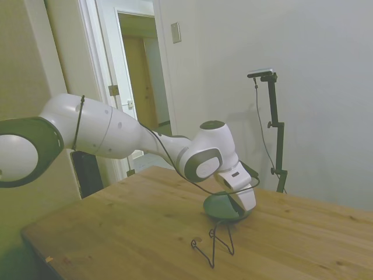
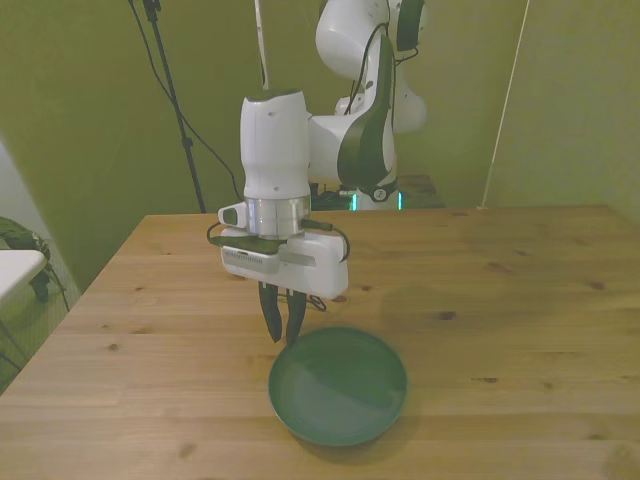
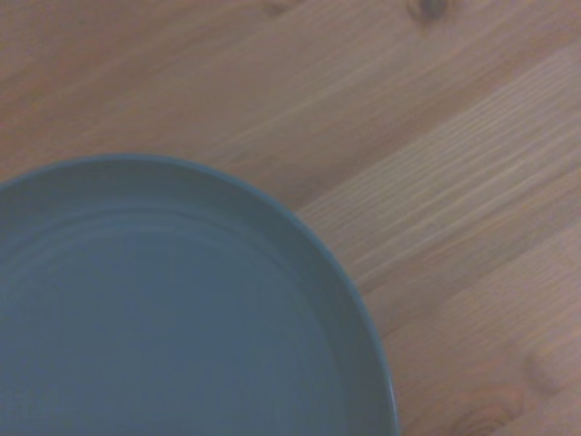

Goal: Unload the plate

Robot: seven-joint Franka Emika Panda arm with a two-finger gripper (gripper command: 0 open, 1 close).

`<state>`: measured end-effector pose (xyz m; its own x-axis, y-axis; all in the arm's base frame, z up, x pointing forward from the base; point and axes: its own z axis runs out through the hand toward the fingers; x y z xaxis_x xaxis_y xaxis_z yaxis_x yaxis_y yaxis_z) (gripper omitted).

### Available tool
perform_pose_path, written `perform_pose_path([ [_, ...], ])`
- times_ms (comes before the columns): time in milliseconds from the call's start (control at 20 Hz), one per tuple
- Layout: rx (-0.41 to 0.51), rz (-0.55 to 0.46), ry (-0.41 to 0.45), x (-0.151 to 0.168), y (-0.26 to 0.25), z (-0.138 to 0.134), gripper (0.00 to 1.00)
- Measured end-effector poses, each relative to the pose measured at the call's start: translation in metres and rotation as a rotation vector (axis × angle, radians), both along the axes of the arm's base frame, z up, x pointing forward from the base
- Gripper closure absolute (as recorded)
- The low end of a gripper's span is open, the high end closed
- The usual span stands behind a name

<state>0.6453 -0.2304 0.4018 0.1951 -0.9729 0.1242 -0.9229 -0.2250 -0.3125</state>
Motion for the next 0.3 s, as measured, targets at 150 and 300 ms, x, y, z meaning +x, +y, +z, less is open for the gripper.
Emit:
perform_pose_path([
  [150,0.017,0.055,0.003,-0.025,0.012,0.051,0.0],
  [300,0.04,0.134,0.003,-0.063,0.029,0.12,0.0],
])
